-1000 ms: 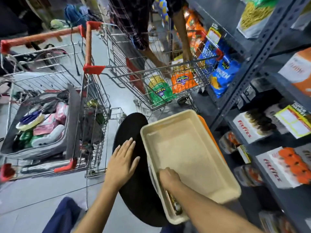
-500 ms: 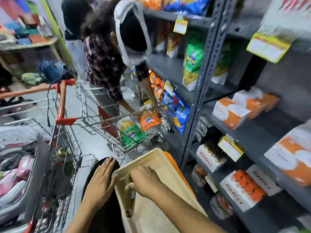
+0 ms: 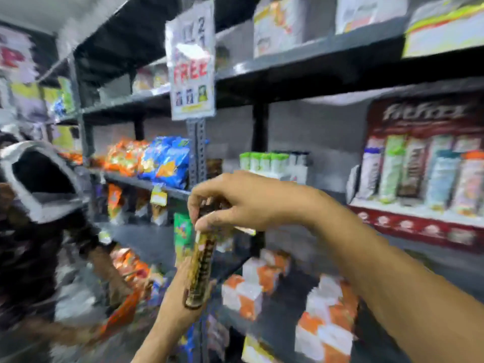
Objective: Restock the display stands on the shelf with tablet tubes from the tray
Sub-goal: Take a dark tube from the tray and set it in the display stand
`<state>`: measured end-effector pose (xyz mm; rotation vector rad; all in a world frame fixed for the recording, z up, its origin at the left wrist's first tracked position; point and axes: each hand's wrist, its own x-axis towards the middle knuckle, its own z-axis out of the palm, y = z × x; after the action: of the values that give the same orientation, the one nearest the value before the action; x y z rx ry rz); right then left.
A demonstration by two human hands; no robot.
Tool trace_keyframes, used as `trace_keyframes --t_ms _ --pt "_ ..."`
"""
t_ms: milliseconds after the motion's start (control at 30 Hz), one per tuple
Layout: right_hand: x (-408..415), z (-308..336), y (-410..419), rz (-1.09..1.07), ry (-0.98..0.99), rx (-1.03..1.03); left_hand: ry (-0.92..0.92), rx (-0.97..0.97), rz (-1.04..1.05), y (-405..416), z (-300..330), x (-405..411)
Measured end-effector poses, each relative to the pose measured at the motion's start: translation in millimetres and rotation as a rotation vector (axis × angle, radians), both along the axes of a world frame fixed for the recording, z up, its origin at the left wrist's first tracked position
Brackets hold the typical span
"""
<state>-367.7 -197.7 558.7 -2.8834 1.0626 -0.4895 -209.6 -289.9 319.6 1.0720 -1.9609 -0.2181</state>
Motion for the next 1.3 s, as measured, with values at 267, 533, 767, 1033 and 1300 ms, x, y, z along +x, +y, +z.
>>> trace_keyframes --t_ms 267,533,767,1033,1300 --pt "-119.2 92.8 21.0 -0.465 0.067 -0.057 -0.212 -0.289 -0.197 -49.6 79.3 -155.2" --pt "-234.9 129.3 33.8 -0.923 0.134 -0.213 -0.26 -0.3 -0.319 -71.1 105.4 -263.8" --pt "-298.5 115.6 8.8 -1.113 0.059 -0.249 -0.504 0.097 -0.239 -87.1 120.3 -297.9" --pt "-326.1 78.6 -25.2 -1.137 -0.073 -0.233 -0.654 0.15 -0.203 -85.0 121.1 -299.7" --pt "-331.6 63.3 -39.3 -1.116 -0.063 -0.148 -0.687 0.172 -0.2 -82.6 122.7 -299.0"
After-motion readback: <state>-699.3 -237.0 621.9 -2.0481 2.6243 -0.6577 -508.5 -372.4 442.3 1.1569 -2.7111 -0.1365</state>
